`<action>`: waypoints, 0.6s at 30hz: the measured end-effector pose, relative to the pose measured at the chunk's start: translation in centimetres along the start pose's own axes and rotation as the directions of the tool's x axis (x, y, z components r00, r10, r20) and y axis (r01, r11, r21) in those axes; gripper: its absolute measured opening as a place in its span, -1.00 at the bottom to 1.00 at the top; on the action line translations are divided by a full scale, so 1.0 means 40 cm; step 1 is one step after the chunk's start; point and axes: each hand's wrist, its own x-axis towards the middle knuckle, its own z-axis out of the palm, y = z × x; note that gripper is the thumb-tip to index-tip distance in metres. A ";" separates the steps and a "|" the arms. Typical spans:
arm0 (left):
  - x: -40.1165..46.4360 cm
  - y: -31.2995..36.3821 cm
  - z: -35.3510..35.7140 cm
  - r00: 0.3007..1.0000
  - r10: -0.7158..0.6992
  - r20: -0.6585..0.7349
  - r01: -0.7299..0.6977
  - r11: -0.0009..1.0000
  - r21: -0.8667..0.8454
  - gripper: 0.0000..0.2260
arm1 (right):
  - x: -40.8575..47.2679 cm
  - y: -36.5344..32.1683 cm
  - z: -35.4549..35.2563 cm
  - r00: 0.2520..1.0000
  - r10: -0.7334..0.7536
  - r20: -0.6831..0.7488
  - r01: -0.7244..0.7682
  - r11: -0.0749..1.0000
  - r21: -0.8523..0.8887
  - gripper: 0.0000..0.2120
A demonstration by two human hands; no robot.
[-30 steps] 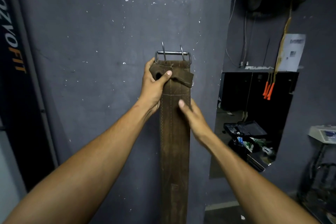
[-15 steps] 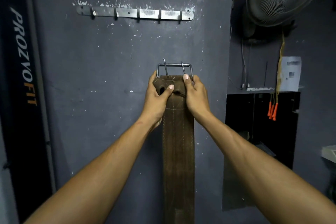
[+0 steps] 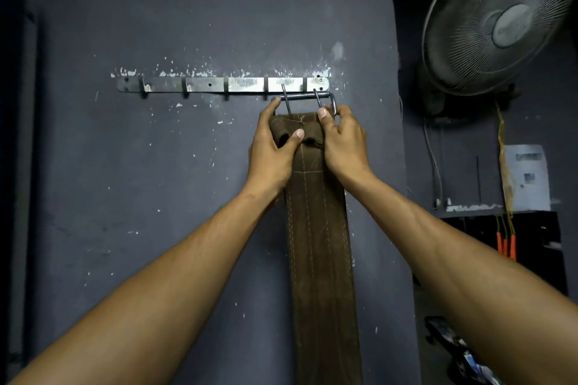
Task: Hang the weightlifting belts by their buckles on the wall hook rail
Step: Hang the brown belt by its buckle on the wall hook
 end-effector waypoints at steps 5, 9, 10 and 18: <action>0.162 -0.029 0.041 1.000 0.020 -0.006 -0.020 0.999 0.049 -0.47 | 0.156 0.029 0.024 1.000 -0.017 -0.026 0.017 1.000 0.001 -0.68; 0.256 -0.057 0.072 1.000 -0.013 0.017 0.012 0.999 0.044 -0.50 | 0.248 0.063 0.041 0.999 0.031 -0.017 -0.031 0.999 0.013 -0.65; 0.274 -0.064 0.079 1.000 -0.015 0.019 0.014 0.998 0.058 -0.50 | 0.264 0.072 0.044 0.999 0.043 -0.017 -0.043 0.999 0.012 -0.65; 0.274 -0.155 0.113 1.000 -0.002 0.030 0.000 0.997 0.078 -0.44 | 0.271 0.172 0.052 0.996 0.085 0.041 -0.085 0.996 0.017 -0.69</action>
